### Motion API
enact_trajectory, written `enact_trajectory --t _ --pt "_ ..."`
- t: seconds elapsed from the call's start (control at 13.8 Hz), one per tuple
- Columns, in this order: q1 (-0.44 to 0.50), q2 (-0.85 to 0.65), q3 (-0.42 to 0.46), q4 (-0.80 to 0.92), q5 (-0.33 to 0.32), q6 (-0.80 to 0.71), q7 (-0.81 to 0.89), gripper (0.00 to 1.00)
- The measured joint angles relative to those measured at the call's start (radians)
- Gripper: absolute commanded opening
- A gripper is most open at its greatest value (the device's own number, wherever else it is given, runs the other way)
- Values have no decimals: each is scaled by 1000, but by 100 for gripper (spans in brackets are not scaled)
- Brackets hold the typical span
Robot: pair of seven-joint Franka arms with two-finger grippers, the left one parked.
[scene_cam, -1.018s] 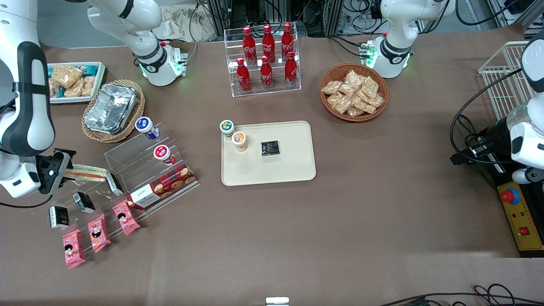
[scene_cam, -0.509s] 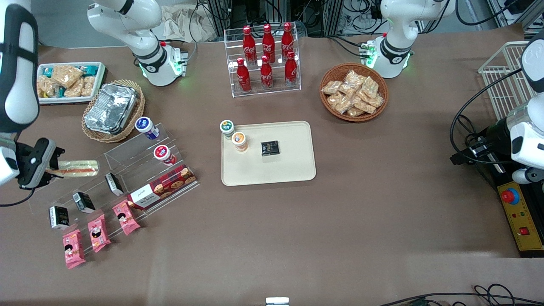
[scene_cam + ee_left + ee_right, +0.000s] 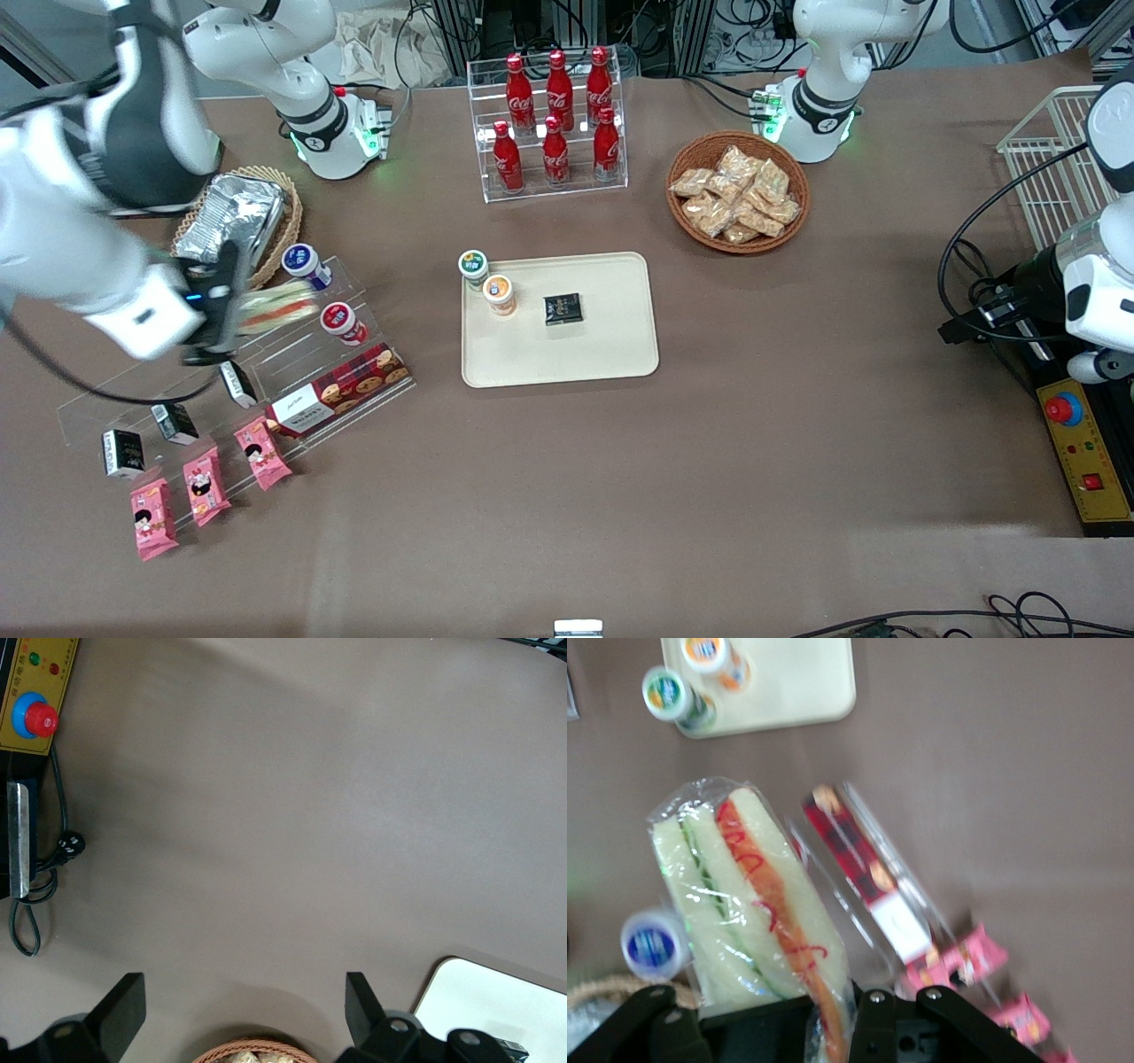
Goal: Place sandwich on tray
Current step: 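Carry the sandwich with the right gripper over to the beige tray, then lower the sandwich onto the tray and open the right gripper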
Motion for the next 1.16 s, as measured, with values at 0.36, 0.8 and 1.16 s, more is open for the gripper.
enact_trajectory --t 0.36,0.8,1.16 --pt "300 70 3 -8 -1 132 325 0" --pt "505 312 3 -19 -1 387 577 0" --pt "600 473 1 -19 -1 583 701 0"
